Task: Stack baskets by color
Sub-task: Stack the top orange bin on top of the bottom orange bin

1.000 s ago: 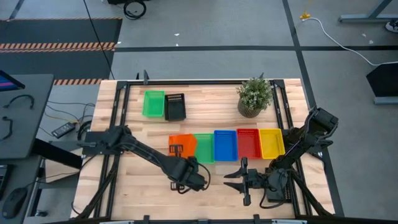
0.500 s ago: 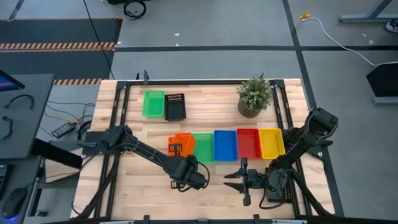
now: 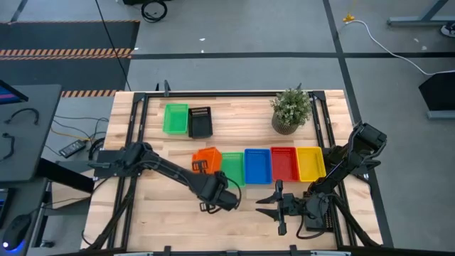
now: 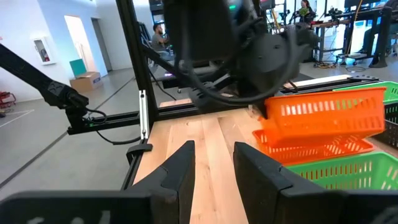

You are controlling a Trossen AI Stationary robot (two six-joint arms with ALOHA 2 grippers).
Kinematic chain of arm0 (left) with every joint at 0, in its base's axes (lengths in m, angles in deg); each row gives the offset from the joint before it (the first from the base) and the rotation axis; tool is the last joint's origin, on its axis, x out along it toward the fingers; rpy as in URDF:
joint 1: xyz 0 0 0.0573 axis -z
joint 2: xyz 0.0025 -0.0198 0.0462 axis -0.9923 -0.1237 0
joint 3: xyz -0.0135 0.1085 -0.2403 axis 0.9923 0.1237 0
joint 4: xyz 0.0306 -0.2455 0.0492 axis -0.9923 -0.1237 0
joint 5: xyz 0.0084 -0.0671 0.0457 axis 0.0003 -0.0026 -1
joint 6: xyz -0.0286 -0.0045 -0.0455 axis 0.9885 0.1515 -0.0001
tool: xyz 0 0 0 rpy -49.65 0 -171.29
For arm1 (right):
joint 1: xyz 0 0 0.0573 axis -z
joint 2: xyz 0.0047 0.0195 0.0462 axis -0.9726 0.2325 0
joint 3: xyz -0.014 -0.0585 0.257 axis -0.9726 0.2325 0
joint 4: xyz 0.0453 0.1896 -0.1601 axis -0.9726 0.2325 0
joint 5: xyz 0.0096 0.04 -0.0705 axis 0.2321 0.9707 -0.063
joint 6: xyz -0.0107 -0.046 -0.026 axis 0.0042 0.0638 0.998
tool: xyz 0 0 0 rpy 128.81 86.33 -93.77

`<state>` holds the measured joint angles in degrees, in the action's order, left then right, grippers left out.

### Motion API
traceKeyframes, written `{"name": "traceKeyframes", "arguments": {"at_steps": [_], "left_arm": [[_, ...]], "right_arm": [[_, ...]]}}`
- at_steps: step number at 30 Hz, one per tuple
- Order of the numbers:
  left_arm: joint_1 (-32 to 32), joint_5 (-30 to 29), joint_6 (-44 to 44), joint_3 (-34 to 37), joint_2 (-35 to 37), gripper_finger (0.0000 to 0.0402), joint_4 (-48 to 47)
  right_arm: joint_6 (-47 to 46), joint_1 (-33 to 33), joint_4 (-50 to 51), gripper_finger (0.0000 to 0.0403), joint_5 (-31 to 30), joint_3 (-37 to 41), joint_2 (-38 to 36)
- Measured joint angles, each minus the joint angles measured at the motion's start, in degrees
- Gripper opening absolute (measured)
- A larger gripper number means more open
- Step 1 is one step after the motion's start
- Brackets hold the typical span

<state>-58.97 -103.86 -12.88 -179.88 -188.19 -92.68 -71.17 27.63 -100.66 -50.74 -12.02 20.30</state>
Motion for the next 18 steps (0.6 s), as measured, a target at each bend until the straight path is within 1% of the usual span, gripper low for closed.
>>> {"name": "traceKeyframes", "arguments": {"at_steps": [4,13,16,18], "left_arm": [[-1.26,0.77,-0.03,0.09,0.00,0.0015,0.04],[-3.18,3.72,-0.06,3.30,0.00,0.0029,0.02],[-3.30,3.74,-0.70,3.52,0.00,0.0043,0.05],[-3.30,3.75,-1.84,3.52,0.00,0.0060,0.11]], "right_arm": [[0.00,0.00,0.00,0.0115,0.00,0.00,0.00],[0.00,0.00,0.31,0.0115,0.02,0.00,0.00],[0.00,0.00,0.37,0.0115,0.02,0.00,0.00],[0.00,0.00,0.40,0.0115,0.02,0.00,0.00]]}}
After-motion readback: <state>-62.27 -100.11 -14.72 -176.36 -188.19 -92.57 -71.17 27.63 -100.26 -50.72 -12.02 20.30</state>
